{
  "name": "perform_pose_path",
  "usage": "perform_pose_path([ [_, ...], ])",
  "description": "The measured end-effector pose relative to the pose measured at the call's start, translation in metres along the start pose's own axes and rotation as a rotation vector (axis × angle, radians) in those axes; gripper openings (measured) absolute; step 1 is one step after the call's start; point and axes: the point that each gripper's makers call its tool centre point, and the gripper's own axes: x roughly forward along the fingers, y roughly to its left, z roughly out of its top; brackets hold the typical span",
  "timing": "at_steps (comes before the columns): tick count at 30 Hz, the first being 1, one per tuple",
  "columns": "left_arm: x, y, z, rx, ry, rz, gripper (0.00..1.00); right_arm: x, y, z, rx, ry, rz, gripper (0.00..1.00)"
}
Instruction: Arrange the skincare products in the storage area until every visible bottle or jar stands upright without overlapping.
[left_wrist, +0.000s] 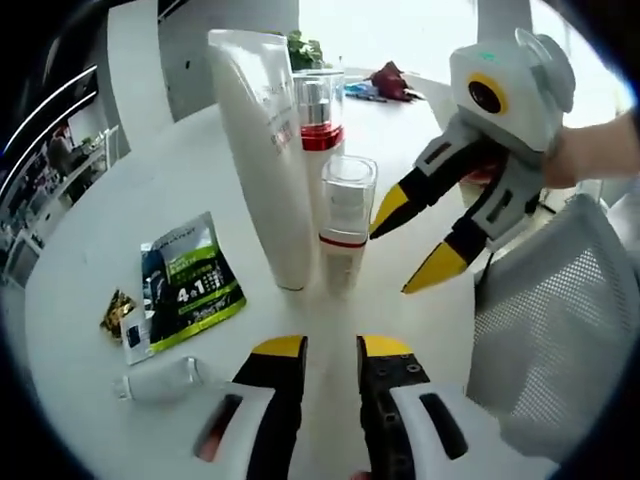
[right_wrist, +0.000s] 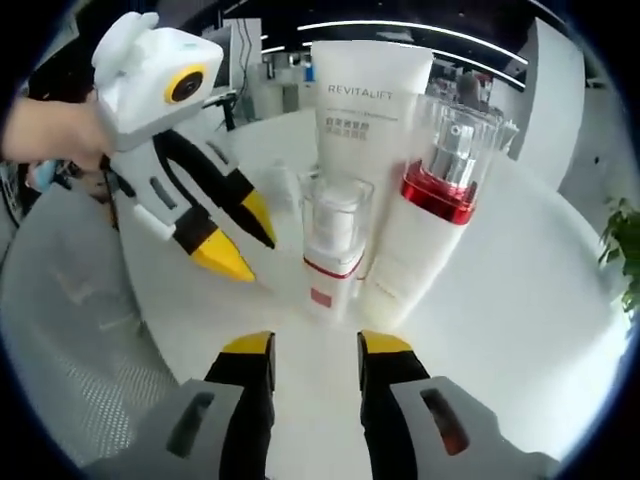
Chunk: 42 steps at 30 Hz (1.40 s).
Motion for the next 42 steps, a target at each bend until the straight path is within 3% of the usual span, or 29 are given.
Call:
perform_pose_path([
  [10,-0.029,0.004,-0.012,-0.077,-0.029,0.054,0.33,-0.016,0.005,0.009,0.008,-0.014,-0.024,0.45],
  [26,-0.082,-0.001,-0.048,-0.238,-0.066,0.103,0.5,-0.036,0.026,0.011,0.011,-0.01,-0.019,0.62],
  [29,-0.096,-0.004,-0.052,-0.267,-0.078,0.124,0.52,-0.042,0.029,0.014,0.039,-0.026,-0.017,0.64],
  [33,-0.116,-0.001,-0.058,-0.332,-0.124,0.154,0.53,-0.052,0.034,0.031,0.129,-0.101,0.003,0.68],
  [38,-0.14,0.009,-0.073,-0.383,-0.151,0.216,0.63,-0.06,0.036,0.04,0.161,-0.132,0.001,0.72],
  [42,-0.157,0.011,-0.081,-0.433,-0.178,0.235,0.64,-0.062,0.041,0.04,0.189,-0.138,0.012,0.76],
])
